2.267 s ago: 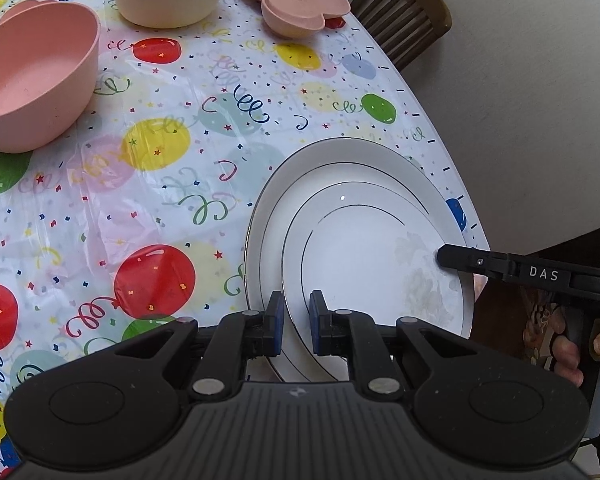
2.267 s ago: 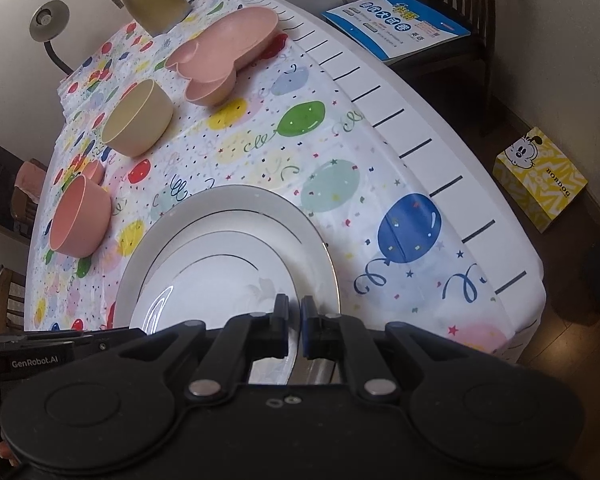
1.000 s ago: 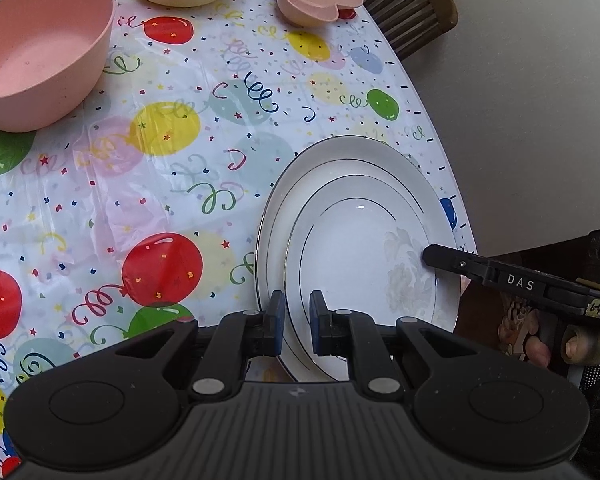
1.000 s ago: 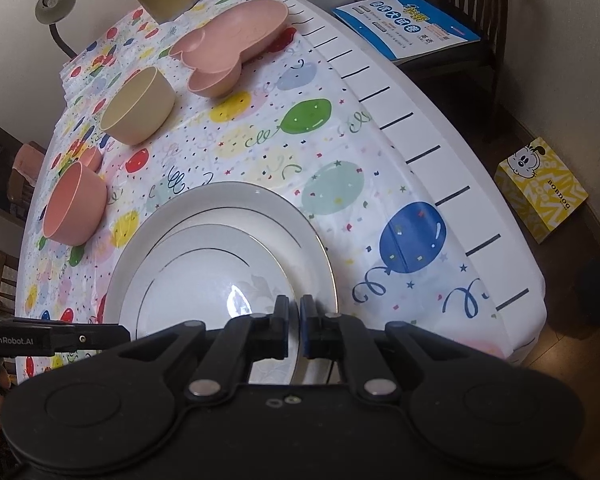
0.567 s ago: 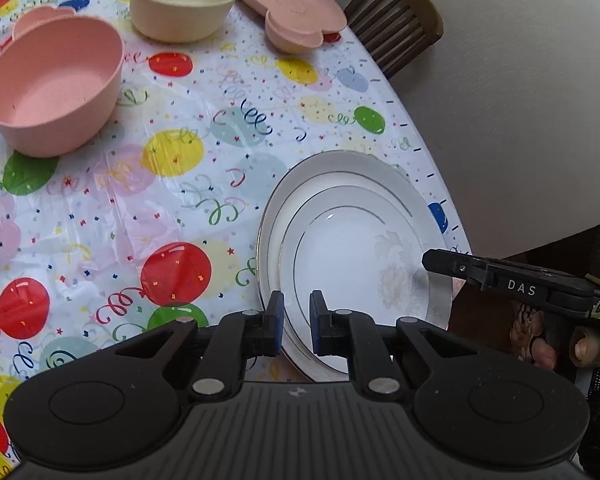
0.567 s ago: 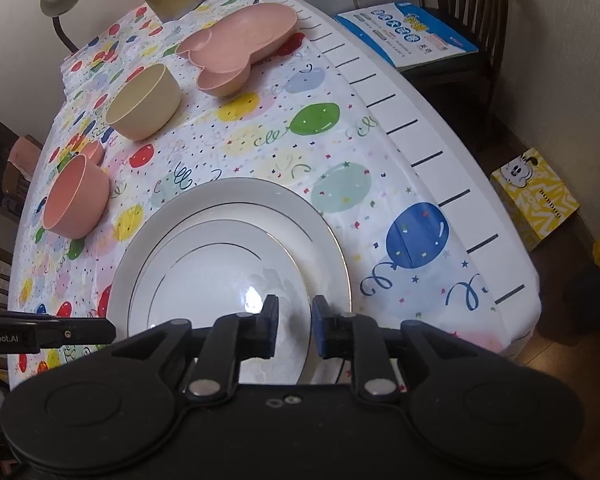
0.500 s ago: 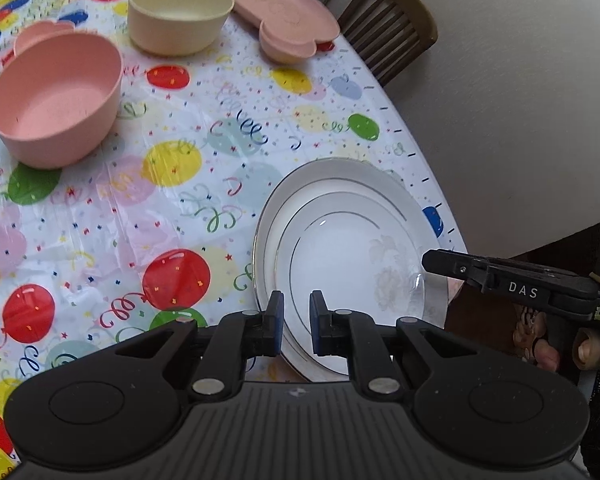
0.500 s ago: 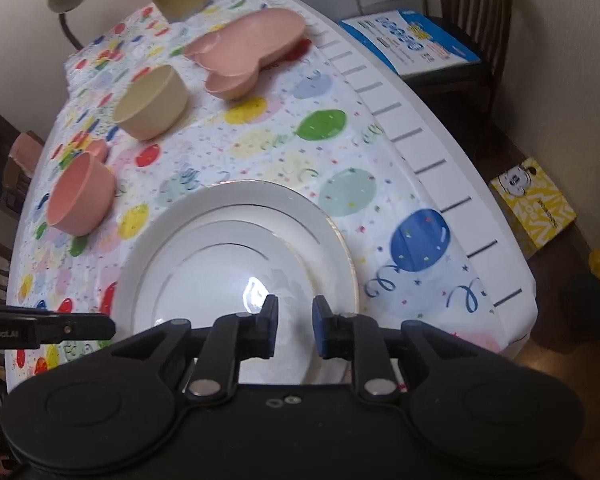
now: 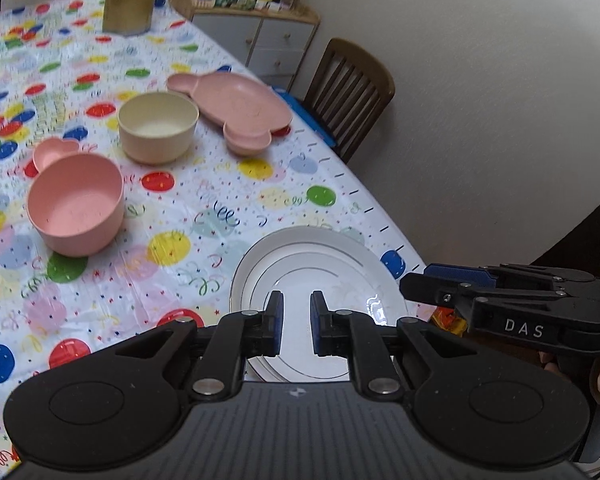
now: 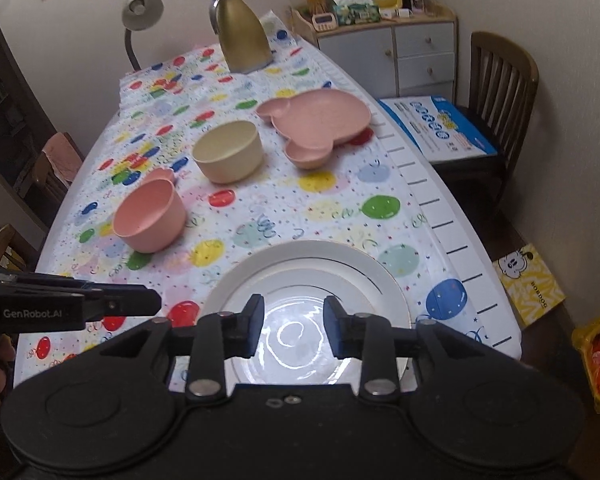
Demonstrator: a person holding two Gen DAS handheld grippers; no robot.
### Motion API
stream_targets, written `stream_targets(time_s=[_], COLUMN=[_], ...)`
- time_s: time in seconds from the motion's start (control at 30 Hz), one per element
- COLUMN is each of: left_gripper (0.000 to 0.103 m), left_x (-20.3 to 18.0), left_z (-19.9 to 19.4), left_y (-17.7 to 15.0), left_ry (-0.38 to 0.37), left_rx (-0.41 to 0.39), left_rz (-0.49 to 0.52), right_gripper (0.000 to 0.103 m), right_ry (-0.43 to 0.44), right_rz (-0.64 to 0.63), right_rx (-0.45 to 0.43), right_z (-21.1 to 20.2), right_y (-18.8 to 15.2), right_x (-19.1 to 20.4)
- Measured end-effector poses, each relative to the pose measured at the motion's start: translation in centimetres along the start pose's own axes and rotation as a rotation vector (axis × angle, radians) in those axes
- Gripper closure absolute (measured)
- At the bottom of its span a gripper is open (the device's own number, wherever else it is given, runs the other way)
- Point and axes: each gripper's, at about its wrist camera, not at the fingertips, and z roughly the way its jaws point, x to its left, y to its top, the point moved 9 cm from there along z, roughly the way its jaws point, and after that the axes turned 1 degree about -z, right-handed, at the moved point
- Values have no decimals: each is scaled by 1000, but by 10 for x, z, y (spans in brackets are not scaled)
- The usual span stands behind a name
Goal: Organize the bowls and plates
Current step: 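Open both grippers and raise them off the plate stack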
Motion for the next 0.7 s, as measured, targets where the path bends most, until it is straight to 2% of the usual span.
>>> stream_targets(time_s=[0.17,0.37,0.6,0.7], left_gripper=[90,88,57,52], left_x=[-10,-16,-21,-20], left_z=[-19,-33,-45,-47], left_y=[4,12,25,34], left_ry=[6,3,15,36], left_rx=[-56,-95,-157,-185], left_rz=[40,53,59,70], right_gripper=[63,46,27,20], right_ry=[-5,-17,-21,-21], right_rz=[-21,-40,-61,-75], right_rx=[-47,-101,-145,-166], right_z=[-19,-37,-53,-57], right_y=[3,10,24,32], right_x=[17,28,35,35])
